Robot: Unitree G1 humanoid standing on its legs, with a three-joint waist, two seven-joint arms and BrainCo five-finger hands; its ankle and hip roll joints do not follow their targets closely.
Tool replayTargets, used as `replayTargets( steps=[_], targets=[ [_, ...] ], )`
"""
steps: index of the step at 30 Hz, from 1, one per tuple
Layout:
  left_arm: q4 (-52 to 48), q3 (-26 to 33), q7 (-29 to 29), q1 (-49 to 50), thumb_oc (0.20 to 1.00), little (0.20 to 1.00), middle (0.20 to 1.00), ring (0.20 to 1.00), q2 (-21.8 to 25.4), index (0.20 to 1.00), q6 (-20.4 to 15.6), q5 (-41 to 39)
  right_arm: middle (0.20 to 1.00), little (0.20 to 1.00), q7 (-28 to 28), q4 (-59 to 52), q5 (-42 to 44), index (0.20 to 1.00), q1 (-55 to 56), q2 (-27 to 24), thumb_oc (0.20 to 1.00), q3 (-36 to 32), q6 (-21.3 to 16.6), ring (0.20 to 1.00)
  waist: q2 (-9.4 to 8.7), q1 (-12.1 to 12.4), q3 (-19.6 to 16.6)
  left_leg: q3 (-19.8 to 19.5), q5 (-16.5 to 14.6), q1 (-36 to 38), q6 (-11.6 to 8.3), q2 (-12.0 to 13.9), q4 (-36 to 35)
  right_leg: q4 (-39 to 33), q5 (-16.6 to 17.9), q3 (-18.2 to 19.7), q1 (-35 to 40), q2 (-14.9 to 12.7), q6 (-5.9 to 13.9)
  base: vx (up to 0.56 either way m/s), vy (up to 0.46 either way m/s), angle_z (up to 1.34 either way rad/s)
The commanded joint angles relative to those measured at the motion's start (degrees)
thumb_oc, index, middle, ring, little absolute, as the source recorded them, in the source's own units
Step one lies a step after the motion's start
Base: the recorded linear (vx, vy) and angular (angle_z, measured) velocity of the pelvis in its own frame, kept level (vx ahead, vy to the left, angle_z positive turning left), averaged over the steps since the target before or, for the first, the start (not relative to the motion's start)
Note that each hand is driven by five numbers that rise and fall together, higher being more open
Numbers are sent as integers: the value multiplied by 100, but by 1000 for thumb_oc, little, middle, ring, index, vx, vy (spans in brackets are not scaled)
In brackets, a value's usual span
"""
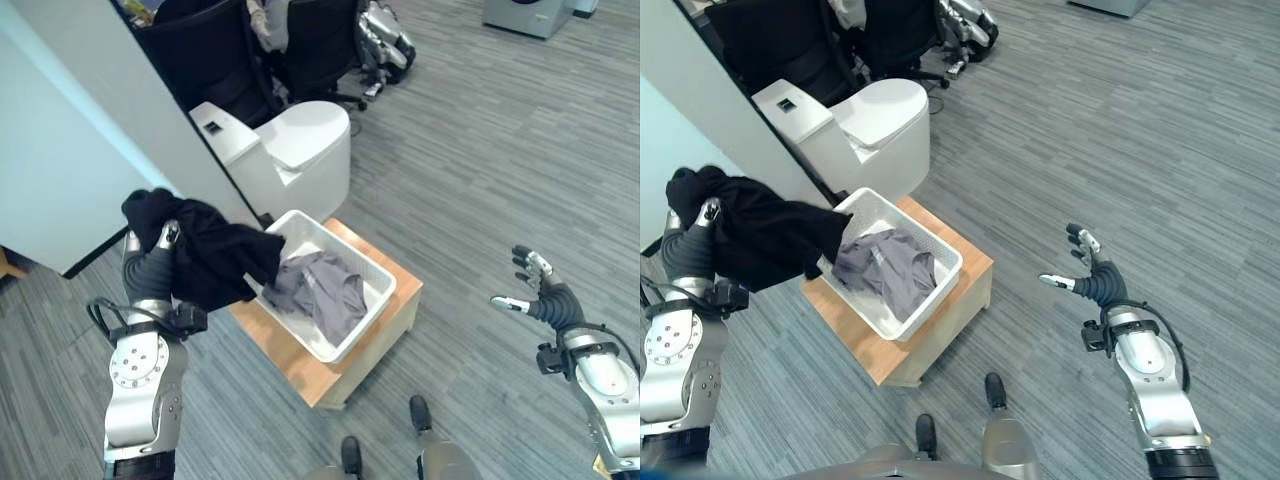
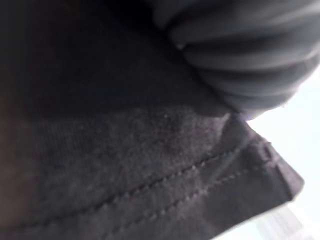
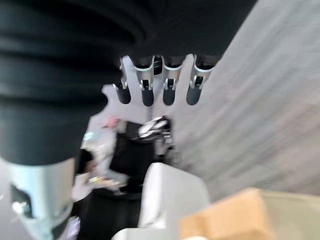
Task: Pick up bed clothes into laundry basket.
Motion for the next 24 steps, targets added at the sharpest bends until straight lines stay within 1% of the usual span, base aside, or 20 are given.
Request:
replayTargets(
  steps=[1, 2, 3, 4, 5, 7, 8, 10, 12, 15, 17, 19, 20, 21, 22, 23, 24],
  targets=[
    [271, -75, 23, -236, 200, 200, 200, 200, 633, 200, -507, 241, 1000, 1000, 75, 42, -6, 1000, -694, -61, 1000, 120, -155, 1000, -270, 99, -275, -375, 23, -469, -49, -29, 19, 84, -300, -31, 344, -537, 227, 47, -16, 2],
    [344, -90, 68, -350, 200, 200, 200, 200, 825, 200, -526, 301, 1000, 1000, 81, 142, -16, 1000, -613, -15, 1000, 78, -143, 1000, -255, 67, -290, -361, 14, -456, -56, -26, 19, 84, -309, -26, 356, -536, 229, 40, -13, -3],
    [500, -76, 141, -545, 200, 200, 200, 200, 1178, 200, -573, 374, 1000, 1000, 84, 251, 29, 1000, -442, 90, 1000, -64, -123, 1000, -225, -2, -319, -343, 0, -442, -67, -24, 19, 84, -316, -13, 369, -535, 233, 52, -14, 2],
    [843, -123, 221, -759, 200, 200, 200, 200, 1648, 200, -595, 477, 1000, 1000, 125, 301, 74, 1000, -322, 143, 1000, -104, -115, 1000, -194, -76, -333, -319, -16, -414, -76, -24, 19, 86, -320, 1, 388, -535, 236, 48, -17, 1],
    [1074, -237, 210, -921, 200, 200, 200, 200, 1912, 200, -592, 445, 1000, 1000, 143, 294, 95, 1000, -279, 147, 1000, -105, -114, 1000, -175, -123, -334, -308, -22, -403, -81, -23, 19, 89, -318, 19, 391, -535, 240, 36, -13, 4],
    [1728, -717, 117, -1385, 200, 200, 200, 200, 2441, 200, -558, 274, 1000, 1000, 158, 278, 171, 1000, -224, 129, 1000, -90, -112, 1000, -136, -228, -299, -258, -31, -368, -97, -13, 19, 86, -305, 60, 400, -530, 241, 0, 0, 0],
    [1846, -813, 89, -1473, 200, 200, 200, 200, 2541, 200, -550, 225, 1000, 1000, 161, 279, 181, 1000, -213, 125, 1000, -92, -114, 1000, -134, -240, -289, -246, -34, -359, -101, -11, 19, 82, -301, 60, 407, -529, 243, 0, 0, 0],
    [2140, -1153, -85, -1650, 200, 200, 200, 200, 2906, 200, -479, 114, 1000, 1000, 125, 319, 201, 1000, -250, 99, 1000, -90, -103, 1000, -112, -307, -239, -198, -47, -345, -110, -2, 19, 77, -278, 105, 395, -523, 253, 3, -10, -2],
    [2183, -1413, -266, -1644, 200, 200, 200, 200, 3056, 200, -392, 163, 1000, 1000, 149, 238, 198, 1000, -246, 88, 1000, -77, -91, 1000, -100, -366, -190, -157, -42, -354, -115, 0, 19, 77, -262, 151, 372, -512, 258, 2, -9, -7],
    [1972, -1466, -380, -1385, 200, 200, 200, 200, 3141, 200, -330, 377, 1000, 1000, 169, 143, 163, 1000, -230, 124, 1000, -117, -89, 1000, -83, -412, -89, -107, -38, -375, -122, 5, 19, 77, -237, 203, 306, -504, 270, -5, 2, -14],
    [1958, -1529, -426, -1311, 200, 200, 200, 200, 3140, 200, -305, 449, 1000, 1000, 188, 121, 142, 1000, -198, 150, 1000, -110, -86, 1000, -80, -437, -50, -84, -39, -373, -122, 11, 19, 77, -233, 213, 295, -501, 273, 9, -2, -10],
    [2119, -1759, -520, -1342, 200, 200, 200, 200, 3008, 200, -236, 600, 1000, 1000, 216, 80, 118, 1000, -153, 174, 1000, -99, -71, 1000, -81, -494, 5, -76, -30, -405, -124, 11, 19, 77, -224, 218, 247, -497, 280, 0, -1, -2],
    [2221, -1894, -582, -1372, 200, 200, 200, 200, 2957, 200, -200, 758, 1000, 1000, 231, 78, 104, 1000, -153, 176, 1000, -64, -56, 1000, -83, -517, 35, -75, -22, -429, -128, 17, 19, 77, -219, 220, 221, -493, 281, 0, 0, 0],
    [2258, -1986, -610, -1391, 200, 200, 200, 200, 2988, 200, -188, 918, 1000, 1000, 244, 71, 96, 1000, -151, 179, 1000, -44, -42, 1000, -90, -526, 57, -72, -18, -444, -127, 17, 19, 77, -214, 229, 206, -488, 283, -32, -7, -1],
    [2373, -2197, -698, -1387, 200, 200, 200, 200, 3043, 200, -147, 1237, 1000, 1000, 271, 59, 88, 1000, -122, 169, 1000, -18, -26, 1000, -105, -540, 92, -66, -14, -463, -124, 17, 19, 77, -196, 229, 182, -487, 289, 0, 0, 0],
    [2432, -2242, -709, -1361, 200, 200, 200, 200, 3024, 200, -130, 1299, 1000, 1000, 279, 41, 88, 1000, -104, 174, 1000, -22, -24, 1000, -113, -542, 106, -62, -10, -470, -123, 18, 19, 77, -189, 232, 174, -489, 291, 0, 0, 0],
    [2756, -2445, -744, -1370, 200, 200, 200, 200, 2948, 200, -106, 1559, 1000, 1000, 285, 50, 93, 1000, -66, 188, 1000, 3, -9, 1000, -136, -564, 126, -57, -7, -478, -120, 30, 19, 77, -186, 235, 166, -490, 293, 0, 0, 0]
  ],
)
